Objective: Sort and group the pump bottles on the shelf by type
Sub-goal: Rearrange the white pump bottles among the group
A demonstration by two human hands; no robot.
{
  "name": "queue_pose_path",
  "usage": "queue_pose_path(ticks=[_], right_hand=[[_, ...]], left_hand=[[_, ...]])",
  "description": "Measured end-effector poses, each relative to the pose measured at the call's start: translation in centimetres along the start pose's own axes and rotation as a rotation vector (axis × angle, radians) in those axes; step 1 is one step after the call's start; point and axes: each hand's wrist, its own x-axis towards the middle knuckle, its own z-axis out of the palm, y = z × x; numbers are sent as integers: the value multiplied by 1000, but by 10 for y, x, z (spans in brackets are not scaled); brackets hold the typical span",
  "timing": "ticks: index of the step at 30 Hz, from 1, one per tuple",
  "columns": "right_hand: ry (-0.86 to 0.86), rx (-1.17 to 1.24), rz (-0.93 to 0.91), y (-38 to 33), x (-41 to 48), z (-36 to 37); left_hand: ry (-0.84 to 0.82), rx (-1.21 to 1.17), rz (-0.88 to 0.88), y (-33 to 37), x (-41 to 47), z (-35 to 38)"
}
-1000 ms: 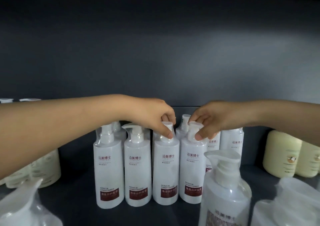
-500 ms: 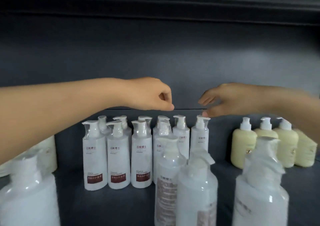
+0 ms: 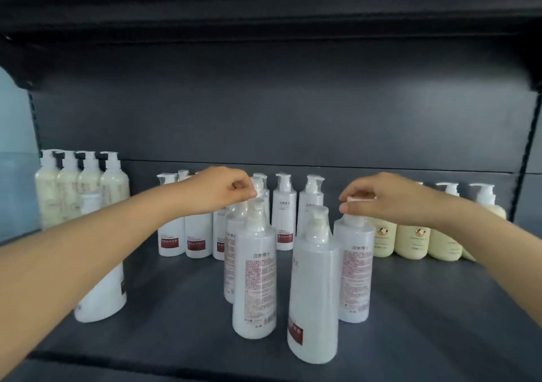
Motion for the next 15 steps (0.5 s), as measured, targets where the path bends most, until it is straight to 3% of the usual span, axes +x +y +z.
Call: queue_pose_path(ticks=[4, 8, 11, 15], right_hand=[[98, 160, -8, 12, 1, 16], [166, 472, 33, 20, 3, 28], [214, 703, 84, 23, 3, 38], [266, 823, 108, 21, 8, 44]], left_hand=[[-17, -56, -21, -6, 6, 11], [13, -129, 26, -10, 11, 16], [15, -107, 76, -18, 17, 13], [-42, -51, 109, -19, 28, 4]])
